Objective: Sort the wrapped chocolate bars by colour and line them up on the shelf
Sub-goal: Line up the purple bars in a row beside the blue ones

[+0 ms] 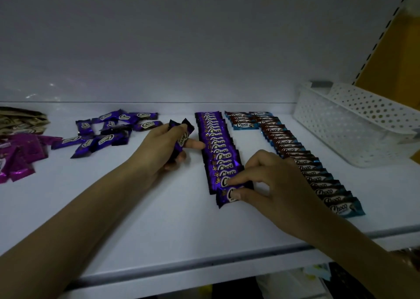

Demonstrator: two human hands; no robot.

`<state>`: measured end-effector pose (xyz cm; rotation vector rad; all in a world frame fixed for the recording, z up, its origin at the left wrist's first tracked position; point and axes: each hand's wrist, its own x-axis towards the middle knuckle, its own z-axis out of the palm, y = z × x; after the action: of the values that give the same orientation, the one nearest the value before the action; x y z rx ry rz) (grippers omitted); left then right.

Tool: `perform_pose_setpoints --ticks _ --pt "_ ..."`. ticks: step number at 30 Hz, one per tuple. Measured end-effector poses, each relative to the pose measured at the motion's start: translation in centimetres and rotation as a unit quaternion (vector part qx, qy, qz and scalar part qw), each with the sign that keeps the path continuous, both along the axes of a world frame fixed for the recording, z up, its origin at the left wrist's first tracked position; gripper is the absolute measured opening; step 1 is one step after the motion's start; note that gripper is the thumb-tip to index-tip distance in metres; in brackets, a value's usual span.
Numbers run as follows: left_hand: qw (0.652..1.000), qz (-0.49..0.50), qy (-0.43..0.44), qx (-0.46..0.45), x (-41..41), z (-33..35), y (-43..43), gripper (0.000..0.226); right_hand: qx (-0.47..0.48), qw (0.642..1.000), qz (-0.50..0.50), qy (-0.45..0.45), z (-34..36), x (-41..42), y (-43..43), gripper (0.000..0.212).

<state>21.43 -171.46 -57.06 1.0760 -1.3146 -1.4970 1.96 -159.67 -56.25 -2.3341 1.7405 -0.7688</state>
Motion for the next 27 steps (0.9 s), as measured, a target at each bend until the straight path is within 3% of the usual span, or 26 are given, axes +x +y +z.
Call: perform_pose_setpoints --ticks 6,20,24,27 --pt "1.0 -0.003 -0.006 -0.01 0.3 -0.1 -0.2 0.017 -0.033 0.999 0.001 0.011 -0.4 0.2 -0.6 0.021" --pt "1.0 -0.001 0.0 0.018 0.4 0.8 0.4 0.021 -0.002 1.0 0.016 -0.01 -0.3 0.1 -1.0 0.013" --pt "1.0 -0.021 0.015 0.007 0.3 1.5 0.8 0.023 -0.004 0.999 0.02 -0.03 0.0 0.1 -1.1 0.015" --pt "0.997 -0.065 -0.001 -0.041 0.3 2.2 1.5 0.037 -0.027 0.996 0.003 -0.085 0.5 0.1 -1.3 0.013"
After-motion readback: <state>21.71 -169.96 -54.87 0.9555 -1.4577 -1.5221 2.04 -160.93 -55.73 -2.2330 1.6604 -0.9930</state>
